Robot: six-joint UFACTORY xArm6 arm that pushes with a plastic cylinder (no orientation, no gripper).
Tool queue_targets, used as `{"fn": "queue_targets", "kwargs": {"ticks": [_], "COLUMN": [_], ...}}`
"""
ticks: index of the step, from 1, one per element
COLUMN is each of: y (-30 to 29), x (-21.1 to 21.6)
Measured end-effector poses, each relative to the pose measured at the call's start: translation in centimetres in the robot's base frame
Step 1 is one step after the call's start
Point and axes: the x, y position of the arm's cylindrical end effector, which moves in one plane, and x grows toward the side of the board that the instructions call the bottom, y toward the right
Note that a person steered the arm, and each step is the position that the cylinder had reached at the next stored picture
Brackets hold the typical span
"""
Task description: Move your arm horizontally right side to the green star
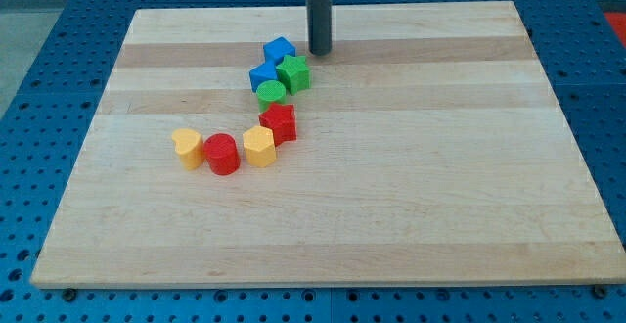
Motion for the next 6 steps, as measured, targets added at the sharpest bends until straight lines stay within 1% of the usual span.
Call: {"fn": "queue_targets", "kwargs": {"ticks": [1, 2, 3, 4, 6], "y": [1.8, 1.5, 0.3, -1.3, -1.5], "x": [5.9, 9.3, 11.2, 10.7, 6.0]}}
